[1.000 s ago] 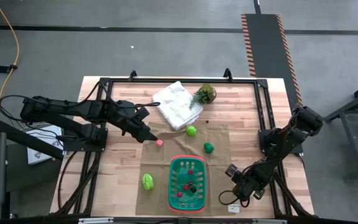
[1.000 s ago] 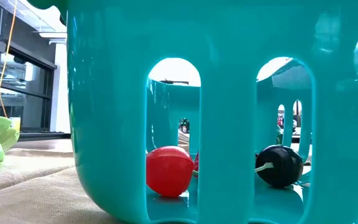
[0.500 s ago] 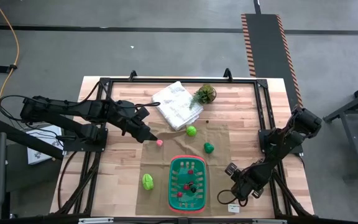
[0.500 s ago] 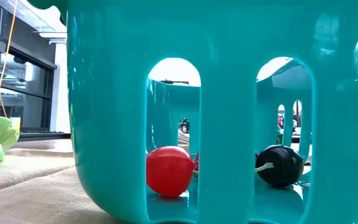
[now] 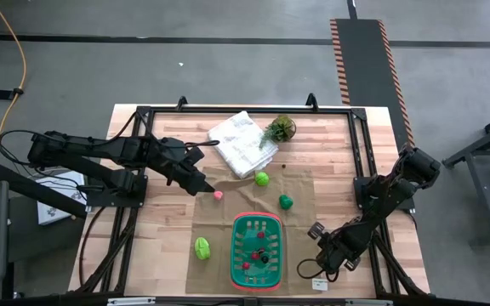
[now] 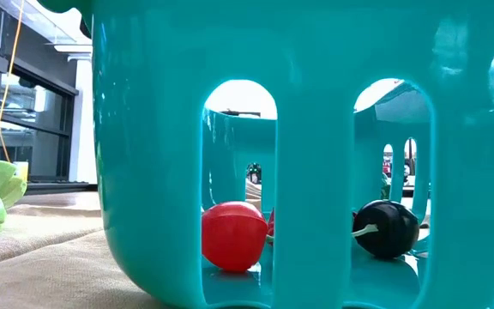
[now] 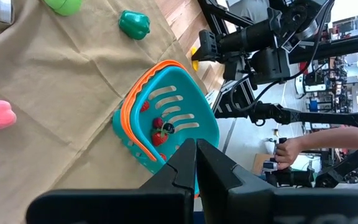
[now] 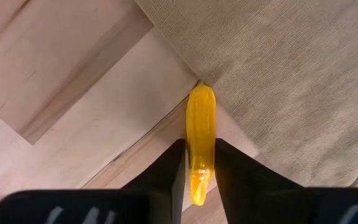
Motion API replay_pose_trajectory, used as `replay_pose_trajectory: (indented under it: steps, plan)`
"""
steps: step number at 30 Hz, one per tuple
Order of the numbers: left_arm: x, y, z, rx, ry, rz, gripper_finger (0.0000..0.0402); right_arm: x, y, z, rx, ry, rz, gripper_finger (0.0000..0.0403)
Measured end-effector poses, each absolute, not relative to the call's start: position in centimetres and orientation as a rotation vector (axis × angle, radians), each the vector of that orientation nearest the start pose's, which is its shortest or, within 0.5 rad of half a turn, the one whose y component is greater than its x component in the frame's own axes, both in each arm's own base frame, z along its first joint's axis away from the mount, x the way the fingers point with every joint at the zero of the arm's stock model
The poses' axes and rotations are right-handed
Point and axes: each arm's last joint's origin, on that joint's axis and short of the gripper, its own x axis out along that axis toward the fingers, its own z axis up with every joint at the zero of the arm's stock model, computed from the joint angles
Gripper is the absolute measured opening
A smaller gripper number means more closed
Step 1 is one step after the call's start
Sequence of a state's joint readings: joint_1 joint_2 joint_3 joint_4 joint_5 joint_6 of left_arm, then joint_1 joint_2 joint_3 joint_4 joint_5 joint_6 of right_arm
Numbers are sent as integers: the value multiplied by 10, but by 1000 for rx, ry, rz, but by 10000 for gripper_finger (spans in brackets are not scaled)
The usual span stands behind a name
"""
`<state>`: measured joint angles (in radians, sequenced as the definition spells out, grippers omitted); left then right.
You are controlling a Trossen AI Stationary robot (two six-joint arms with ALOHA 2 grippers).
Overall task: Pick and placing Produce into tupperware
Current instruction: Put the yellow corn into the blue bin
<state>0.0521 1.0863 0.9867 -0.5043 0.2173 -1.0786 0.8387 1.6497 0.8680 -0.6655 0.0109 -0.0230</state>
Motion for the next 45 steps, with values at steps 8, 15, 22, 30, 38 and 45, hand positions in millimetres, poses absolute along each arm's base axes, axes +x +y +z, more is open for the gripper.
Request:
replay_pose_trajectory:
  steps: [8,15,22,30,38,45]
  plan:
    - [226,6,318,-1123,630,180,3,180,200,141,-608,1352,673,48]
    - [226,6,318,-1123,630,180,3,180,199,145,-556,1355,634,40]
    - [226,5,318,-1124,632,176,3,174,192,166,-494,1319,614,40]
    - [226,5,318,-1093,637,158,3,167,182,202,-357,1214,603,39]
    - [226,5,318,-1094,637,159,3,174,168,226,-266,1120,556,39]
    - [226,5,318,-1127,636,171,3,200,165,268,-261,933,531,39]
